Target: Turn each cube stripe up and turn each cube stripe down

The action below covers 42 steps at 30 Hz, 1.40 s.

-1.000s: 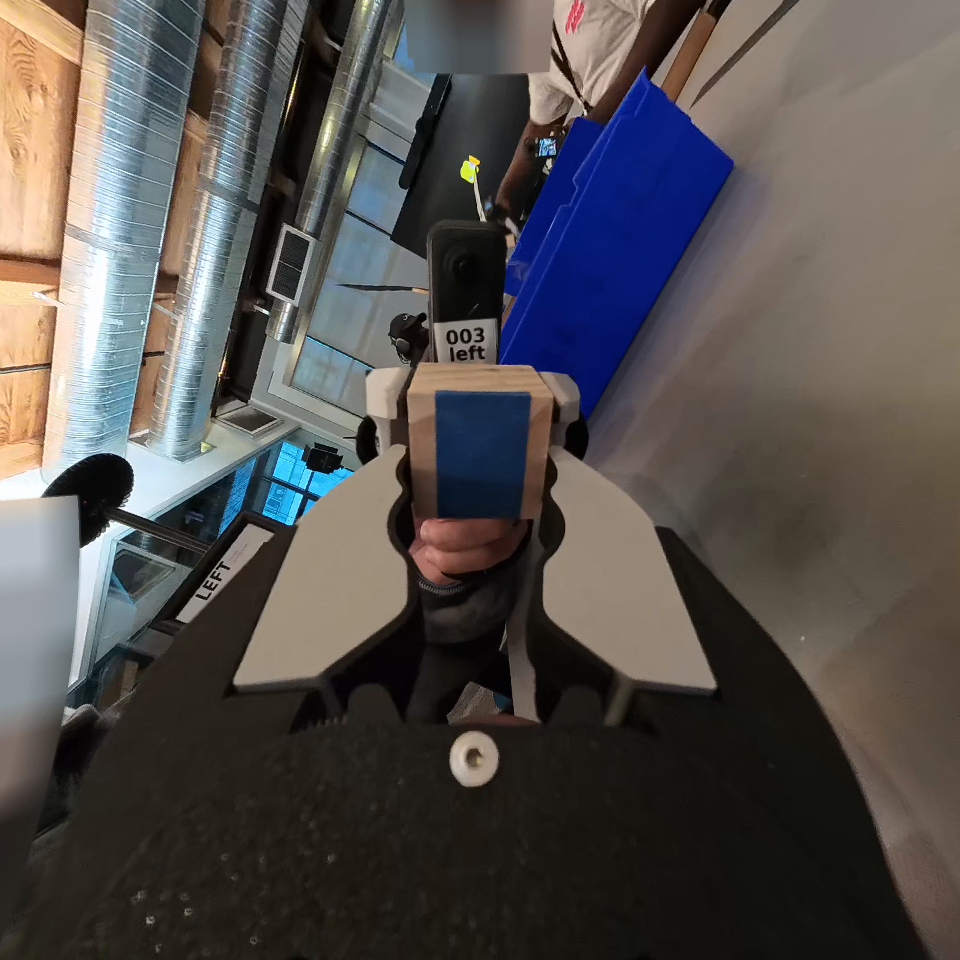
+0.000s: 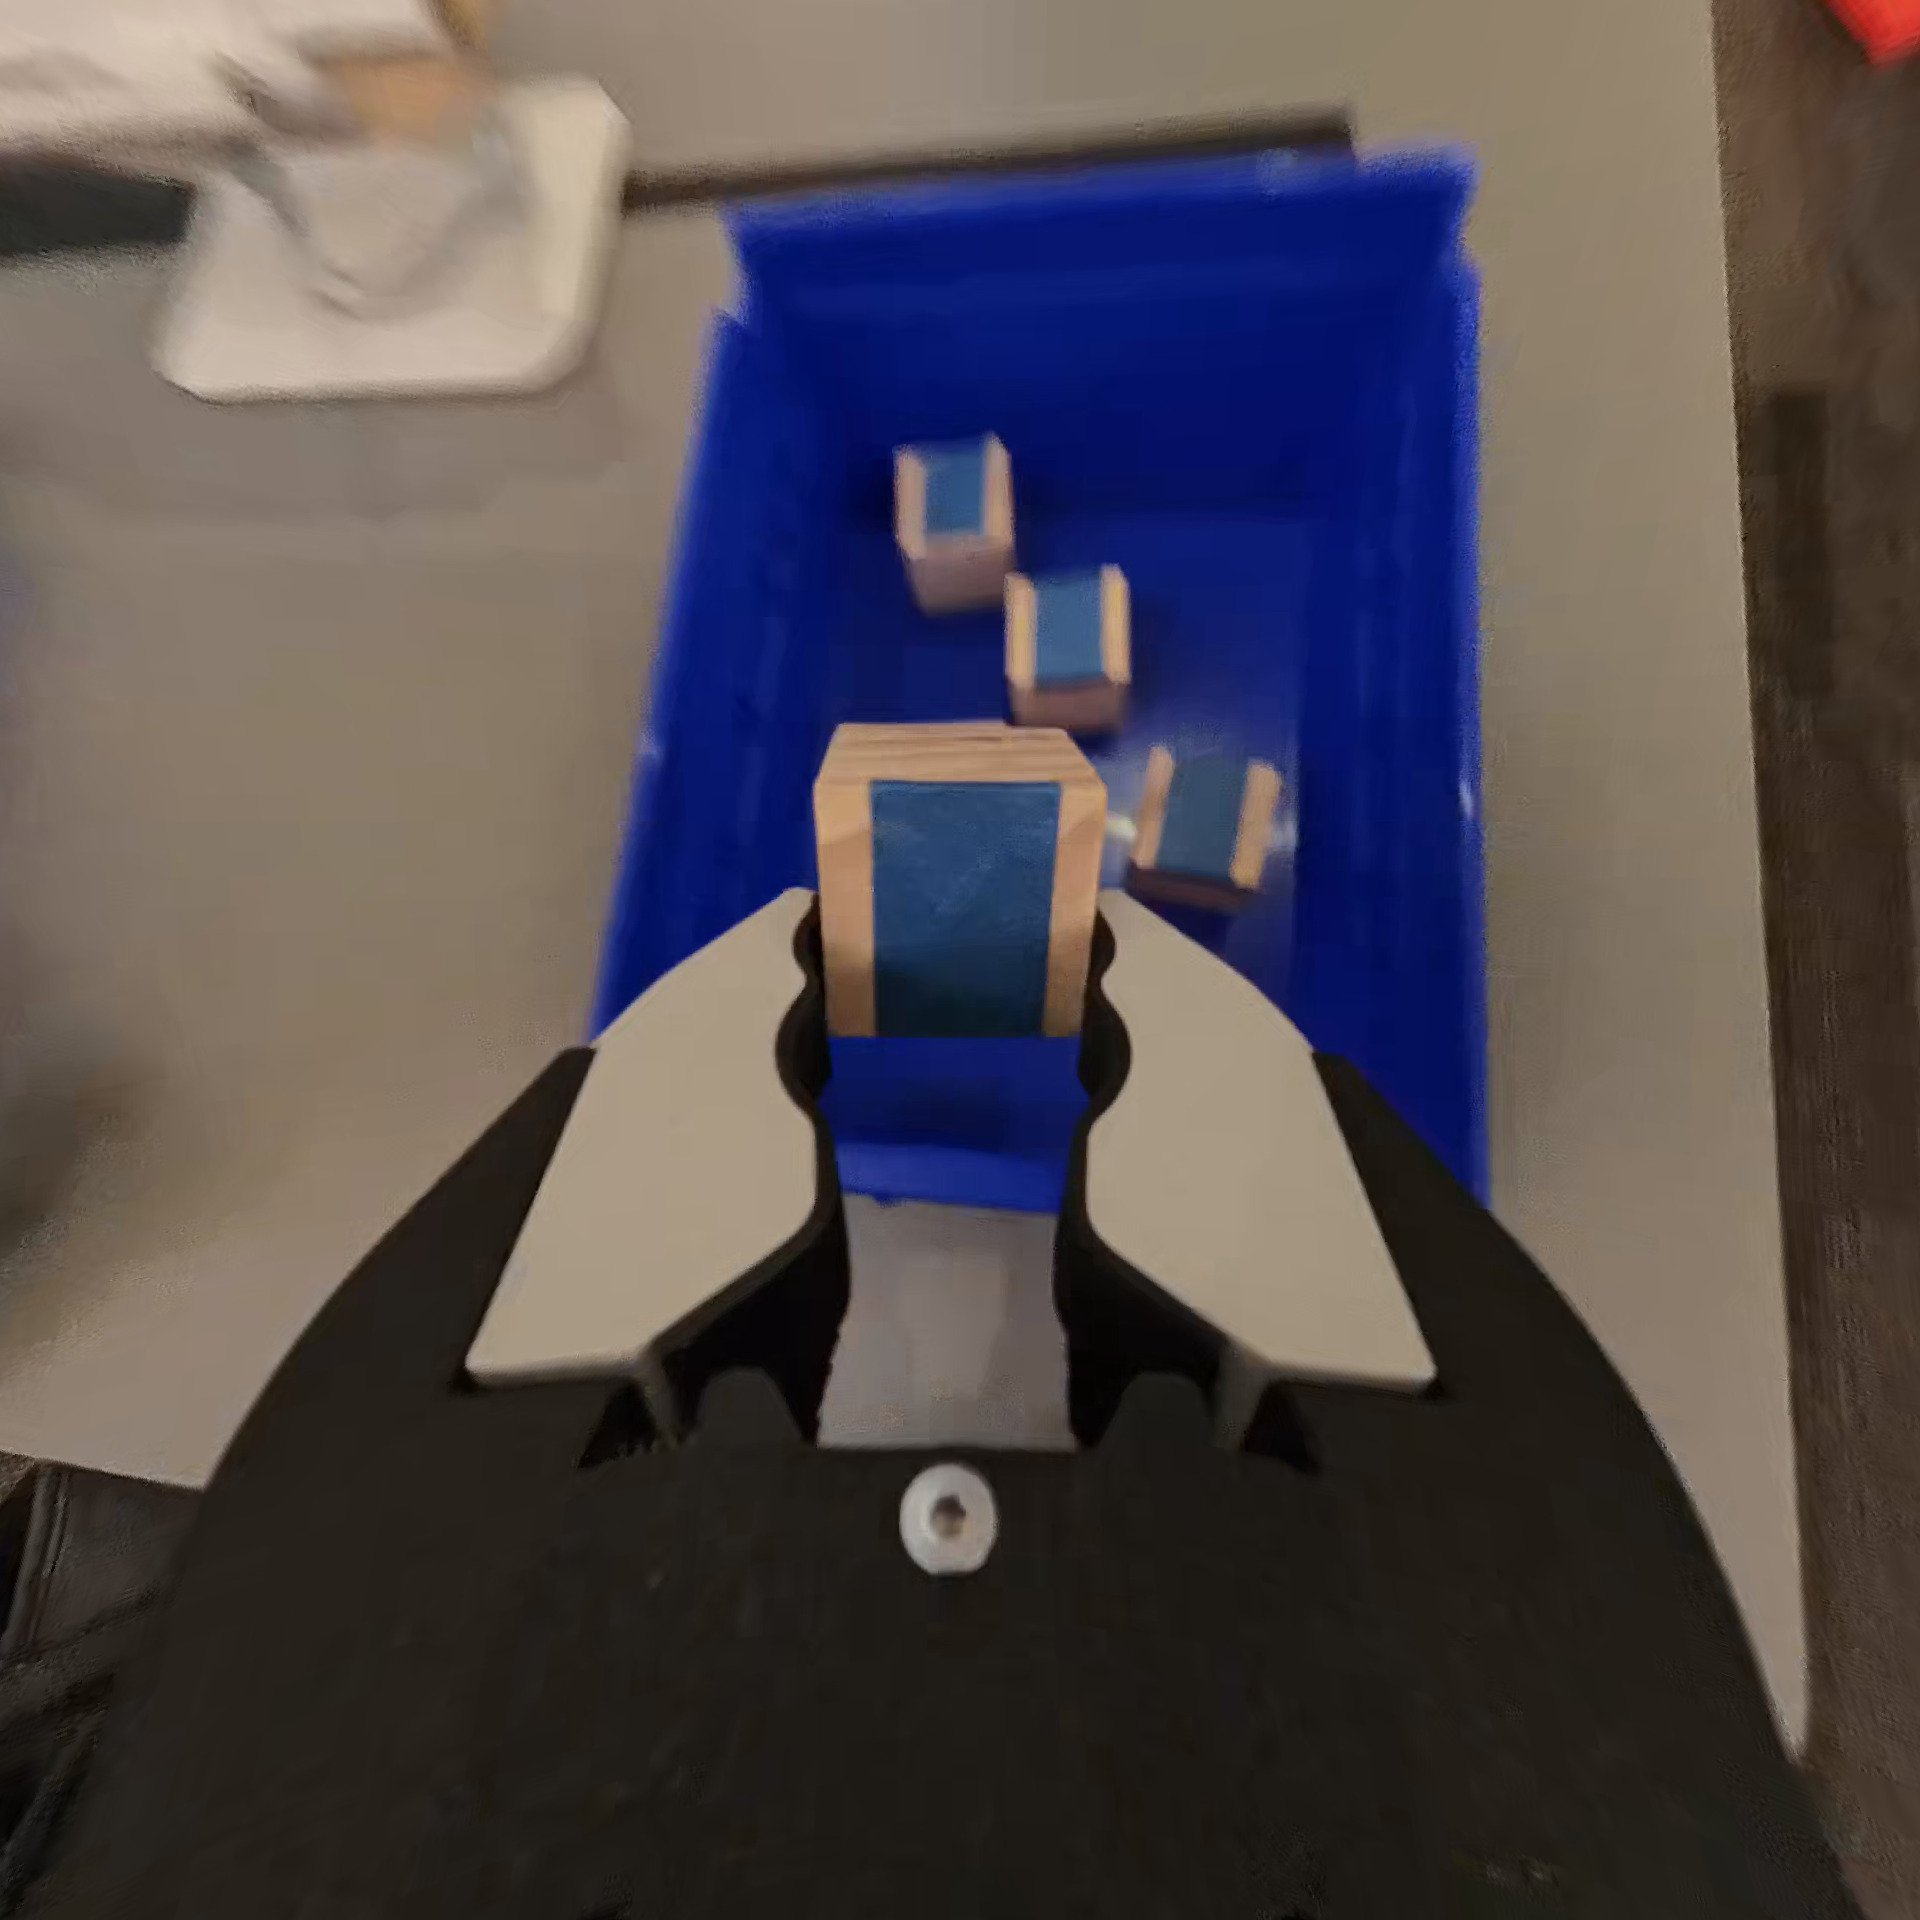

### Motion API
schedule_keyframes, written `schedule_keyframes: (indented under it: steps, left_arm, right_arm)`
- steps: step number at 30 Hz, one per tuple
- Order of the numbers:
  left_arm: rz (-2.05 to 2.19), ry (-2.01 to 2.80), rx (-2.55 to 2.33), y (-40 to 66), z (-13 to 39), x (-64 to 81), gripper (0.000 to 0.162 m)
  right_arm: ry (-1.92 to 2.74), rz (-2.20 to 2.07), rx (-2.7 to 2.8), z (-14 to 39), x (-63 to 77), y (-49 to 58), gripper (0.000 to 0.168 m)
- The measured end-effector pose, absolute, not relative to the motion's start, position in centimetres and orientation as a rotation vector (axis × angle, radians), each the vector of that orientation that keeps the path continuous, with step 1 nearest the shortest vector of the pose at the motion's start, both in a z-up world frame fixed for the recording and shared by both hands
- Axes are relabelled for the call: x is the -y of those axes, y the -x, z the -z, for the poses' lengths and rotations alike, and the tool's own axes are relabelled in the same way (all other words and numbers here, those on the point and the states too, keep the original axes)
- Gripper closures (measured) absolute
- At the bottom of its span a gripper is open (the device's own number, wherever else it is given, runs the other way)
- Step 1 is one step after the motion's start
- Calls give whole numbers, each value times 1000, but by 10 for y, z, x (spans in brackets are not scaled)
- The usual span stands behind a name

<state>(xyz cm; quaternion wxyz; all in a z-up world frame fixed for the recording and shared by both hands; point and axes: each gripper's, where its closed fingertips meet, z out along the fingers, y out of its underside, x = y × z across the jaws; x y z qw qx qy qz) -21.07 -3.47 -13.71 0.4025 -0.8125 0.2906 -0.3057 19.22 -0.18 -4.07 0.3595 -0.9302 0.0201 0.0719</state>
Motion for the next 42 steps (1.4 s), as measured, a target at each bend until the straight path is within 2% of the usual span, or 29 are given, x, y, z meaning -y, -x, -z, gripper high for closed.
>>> schedule_keyframes:
  steps: [7,13,18,20,23,25,29,31,32,35,39,42]
  left_arm:
    - [833,2055,-714,210,135,35,90]
    - [871,2093,-718,208,141,37,90]
    - [861,2089,-738,207,141,39,90]
    - [863,2094,-745,207,142,39,89]
    - [867,2108,-755,205,145,41,88]
    - [862,2105,-756,206,145,41,88]
    - [849,2102,-752,207,144,39,88]
    - [850,2109,-751,208,145,39,89]
    - [848,2111,-752,207,145,39,89]
    - [837,2110,-760,207,145,40,89]
    - [747,2216,-715,221,142,39,88]
    - [723,2183,-603,251,95,23,92]
  right_arm:
    - [2779,-150,-115,129,11,-224,122]
    - [2970,-152,31,173,14,-197,122]
    - [2969,-121,52,178,7,-192,122]
    - [2953,-78,78,179,3,-194,119]
    - [2912,-16,97,165,2,-201,97]
    - [2760,-35,99,127,-4,-198,99]
    - [2133,-213,316,9,-21,-144,106]
    - [1796,-314,436,-34,-19,-98,98]
    - [1655,-369,472,-45,-16,-74,101]
    - [1423,-635,488,-29,-4,1,104]
    - [1498,-803,595,45,-2,84,104]
    - [1514,-780,663,60,1,107,107]
